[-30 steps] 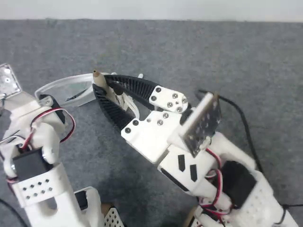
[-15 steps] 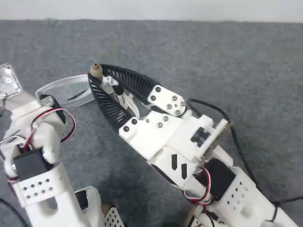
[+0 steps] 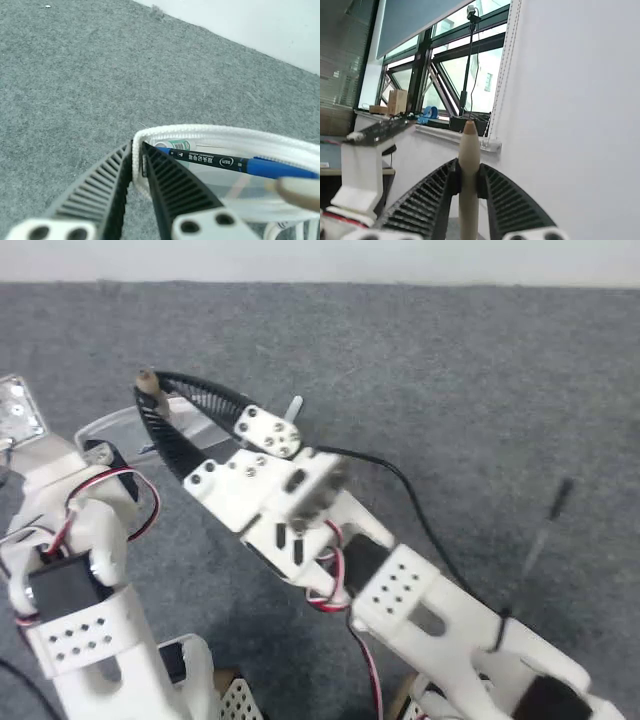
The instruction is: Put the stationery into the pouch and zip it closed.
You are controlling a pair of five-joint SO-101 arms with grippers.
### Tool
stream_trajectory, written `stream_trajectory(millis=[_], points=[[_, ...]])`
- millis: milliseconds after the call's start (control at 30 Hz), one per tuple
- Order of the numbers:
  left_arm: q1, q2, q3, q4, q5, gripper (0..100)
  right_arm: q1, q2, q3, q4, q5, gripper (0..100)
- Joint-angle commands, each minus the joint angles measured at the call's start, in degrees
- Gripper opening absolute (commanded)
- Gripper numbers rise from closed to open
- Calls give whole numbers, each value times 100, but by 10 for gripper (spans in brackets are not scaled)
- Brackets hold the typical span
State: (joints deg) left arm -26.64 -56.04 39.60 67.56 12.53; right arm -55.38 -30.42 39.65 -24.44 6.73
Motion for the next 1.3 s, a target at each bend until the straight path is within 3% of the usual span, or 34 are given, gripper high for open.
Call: stream_trajectory(millis=[0,433,667,867,1100,1267], points=[[26,88,119,-9,-44,12,-40,391,-62,-259,747,7],[9,88,154,-9,-44,12,57,1288,-88,-233,1081,7],[0,88,180,-9,-44,12,84,1376,-800,1596,1081,27],[0,88,180,-9,-35,12,136,1393,-870,1930,1037,197],[0,88,180,-26,-35,12,119,1244,-862,1947,1055,162],[0,88,180,-26,-35,12,110,725,-949,2527,1037,162]])
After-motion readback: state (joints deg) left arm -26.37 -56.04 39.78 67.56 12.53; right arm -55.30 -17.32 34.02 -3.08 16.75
